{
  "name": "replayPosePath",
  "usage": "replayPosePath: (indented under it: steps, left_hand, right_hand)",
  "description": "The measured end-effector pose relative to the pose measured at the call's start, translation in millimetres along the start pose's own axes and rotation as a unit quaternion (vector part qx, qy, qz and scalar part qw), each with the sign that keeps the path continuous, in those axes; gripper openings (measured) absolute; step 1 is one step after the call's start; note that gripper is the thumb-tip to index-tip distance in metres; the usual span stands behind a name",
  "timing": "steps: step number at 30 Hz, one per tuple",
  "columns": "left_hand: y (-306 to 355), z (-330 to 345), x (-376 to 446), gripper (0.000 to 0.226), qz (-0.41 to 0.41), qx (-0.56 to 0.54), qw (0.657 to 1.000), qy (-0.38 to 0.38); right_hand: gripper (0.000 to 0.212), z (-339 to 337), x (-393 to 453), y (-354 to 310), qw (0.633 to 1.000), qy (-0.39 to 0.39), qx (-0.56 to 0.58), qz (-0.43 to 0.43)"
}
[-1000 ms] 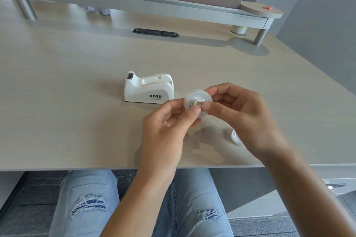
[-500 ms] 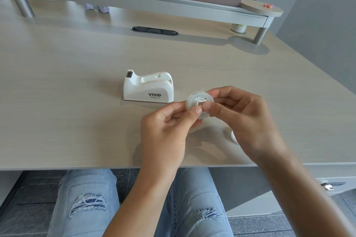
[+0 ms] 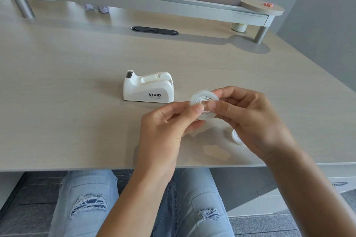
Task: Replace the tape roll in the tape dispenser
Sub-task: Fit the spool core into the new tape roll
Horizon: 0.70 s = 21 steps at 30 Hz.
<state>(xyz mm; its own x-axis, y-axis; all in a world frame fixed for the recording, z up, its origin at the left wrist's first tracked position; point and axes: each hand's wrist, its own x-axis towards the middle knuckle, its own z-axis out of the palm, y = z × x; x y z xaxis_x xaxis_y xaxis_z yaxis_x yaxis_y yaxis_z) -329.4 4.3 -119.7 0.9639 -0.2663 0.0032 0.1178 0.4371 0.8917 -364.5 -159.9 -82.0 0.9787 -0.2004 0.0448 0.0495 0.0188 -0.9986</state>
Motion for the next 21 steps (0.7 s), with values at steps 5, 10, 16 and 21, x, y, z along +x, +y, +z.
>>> replayPosePath:
  steps: [5, 10, 16, 21]
  left_hand:
    - [5.9, -2.3, 0.1, 0.009, -0.031, -0.046, 0.998, -0.035]
    - [8.2, -2.6, 0.7, 0.010, -0.044, -0.061, 0.996, -0.041]
    - [8.1, -1.6, 0.3, 0.016, -0.050, -0.068, 0.996, -0.033]
    - [9.6, -0.7, -0.3, 0.015, -0.050, -0.066, 0.996, -0.032]
  right_hand:
    - [0.021, 2.4, 1.0, -1.8, 0.996, -0.037, 0.076, 0.032]
    - [0.016, 3.3, 1.8, -2.7, 0.994, -0.044, 0.089, 0.045]
    - [0.019, 3.3, 1.3, -3.5, 0.993, -0.045, 0.095, 0.055]
    - [0.021, 5.0, 0.5, -3.5, 0.992, -0.040, 0.107, 0.060]
